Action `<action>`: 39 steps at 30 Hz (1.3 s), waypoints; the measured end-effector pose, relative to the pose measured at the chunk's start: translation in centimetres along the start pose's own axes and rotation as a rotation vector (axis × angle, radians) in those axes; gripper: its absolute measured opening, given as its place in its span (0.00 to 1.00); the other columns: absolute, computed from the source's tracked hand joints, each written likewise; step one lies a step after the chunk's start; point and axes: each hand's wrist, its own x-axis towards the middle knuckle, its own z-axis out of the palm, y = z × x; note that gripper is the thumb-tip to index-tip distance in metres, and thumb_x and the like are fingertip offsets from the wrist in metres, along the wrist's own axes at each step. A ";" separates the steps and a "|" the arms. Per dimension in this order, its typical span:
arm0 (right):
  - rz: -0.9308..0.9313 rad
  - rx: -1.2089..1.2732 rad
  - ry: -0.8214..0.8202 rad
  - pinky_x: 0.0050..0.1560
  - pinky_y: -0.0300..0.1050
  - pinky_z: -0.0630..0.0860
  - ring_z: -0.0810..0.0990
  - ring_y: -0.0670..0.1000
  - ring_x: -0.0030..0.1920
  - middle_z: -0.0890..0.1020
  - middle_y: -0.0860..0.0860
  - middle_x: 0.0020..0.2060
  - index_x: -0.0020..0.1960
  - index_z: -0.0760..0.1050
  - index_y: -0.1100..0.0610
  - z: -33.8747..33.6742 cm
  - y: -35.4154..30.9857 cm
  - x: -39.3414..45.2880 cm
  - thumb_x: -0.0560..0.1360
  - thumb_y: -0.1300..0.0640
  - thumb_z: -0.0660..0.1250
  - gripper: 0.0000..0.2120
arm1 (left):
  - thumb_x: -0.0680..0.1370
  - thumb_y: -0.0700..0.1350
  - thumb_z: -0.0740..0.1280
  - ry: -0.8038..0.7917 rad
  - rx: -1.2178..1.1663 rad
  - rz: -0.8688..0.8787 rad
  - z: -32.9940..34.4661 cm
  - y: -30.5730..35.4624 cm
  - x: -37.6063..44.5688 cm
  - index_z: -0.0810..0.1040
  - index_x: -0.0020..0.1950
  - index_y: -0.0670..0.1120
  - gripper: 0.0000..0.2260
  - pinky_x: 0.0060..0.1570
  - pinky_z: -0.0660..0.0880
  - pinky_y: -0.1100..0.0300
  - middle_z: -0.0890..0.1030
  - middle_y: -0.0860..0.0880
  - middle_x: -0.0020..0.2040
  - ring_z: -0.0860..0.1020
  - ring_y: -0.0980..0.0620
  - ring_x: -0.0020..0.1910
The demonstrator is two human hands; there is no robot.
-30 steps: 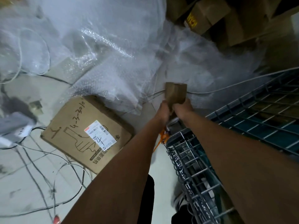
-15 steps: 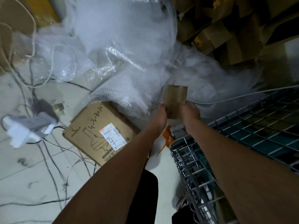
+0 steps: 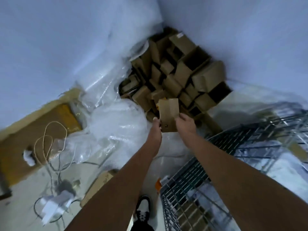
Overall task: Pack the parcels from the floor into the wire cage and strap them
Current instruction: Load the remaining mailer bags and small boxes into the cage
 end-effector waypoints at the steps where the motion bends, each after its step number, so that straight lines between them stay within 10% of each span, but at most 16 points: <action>1: -0.029 0.007 0.013 0.62 0.53 0.76 0.76 0.54 0.62 0.76 0.51 0.66 0.75 0.71 0.47 -1.8 -1.6 -0.6 0.79 0.49 0.63 0.24 | 0.87 0.60 0.46 -0.012 0.009 0.030 1.7 1.8 -1.1 0.79 0.54 0.57 0.22 0.36 0.77 0.67 0.86 0.64 0.36 0.83 0.68 0.36; 6: -0.177 0.113 0.072 0.67 0.51 0.75 0.77 0.52 0.64 0.78 0.50 0.68 0.75 0.71 0.48 -12.1 -7.3 -3.7 0.79 0.51 0.65 0.24 | 0.87 0.59 0.49 -0.091 -0.007 0.156 10.4 8.3 -7.7 0.77 0.72 0.46 0.27 0.71 0.74 0.45 0.83 0.43 0.64 0.80 0.44 0.65; 11: -0.300 0.230 0.186 0.45 0.36 0.82 0.83 0.39 0.46 0.84 0.44 0.51 0.70 0.77 0.48 -24.7 -7.6 -7.3 0.79 0.53 0.64 0.20 | 0.86 0.58 0.52 -0.149 0.033 0.301 21.3 9.0 -15.5 0.80 0.68 0.46 0.23 0.69 0.74 0.44 0.83 0.43 0.62 0.79 0.41 0.64; 17: -0.308 0.317 0.415 0.54 0.50 0.82 0.84 0.49 0.51 0.86 0.45 0.52 0.63 0.82 0.43 -38.1 -0.1 -11.6 0.73 0.46 0.65 0.19 | 0.87 0.54 0.51 -0.264 0.213 0.391 33.5 0.7 -23.0 0.73 0.74 0.39 0.24 0.64 0.70 0.55 0.76 0.40 0.70 0.75 0.47 0.63; 21: -0.262 0.334 0.464 0.56 0.51 0.82 0.83 0.47 0.50 0.86 0.42 0.50 0.59 0.84 0.42 -43.5 7.4 -13.9 0.72 0.48 0.66 0.18 | 0.87 0.45 0.53 -0.297 0.236 0.295 37.5 -7.4 -26.2 0.76 0.61 0.42 0.14 0.66 0.71 0.42 0.78 0.36 0.62 0.76 0.40 0.62; 30: -0.206 0.079 0.227 0.54 0.45 0.79 0.81 0.44 0.53 0.83 0.46 0.55 0.65 0.80 0.47 -40.9 23.0 -18.1 0.81 0.51 0.67 0.14 | 0.88 0.48 0.56 -0.049 0.090 0.081 33.7 -23.9 -33.1 0.70 0.74 0.50 0.15 0.71 0.71 0.41 0.75 0.43 0.72 0.76 0.44 0.68; 39: -0.218 -0.039 0.032 0.45 0.33 0.76 0.80 0.38 0.48 0.83 0.44 0.53 0.68 0.78 0.47 -33.7 24.2 -16.7 0.77 0.54 0.67 0.19 | 0.87 0.48 0.57 0.110 0.080 -0.041 28.1 -23.8 -29.7 0.73 0.73 0.49 0.15 0.68 0.74 0.41 0.79 0.42 0.66 0.78 0.41 0.64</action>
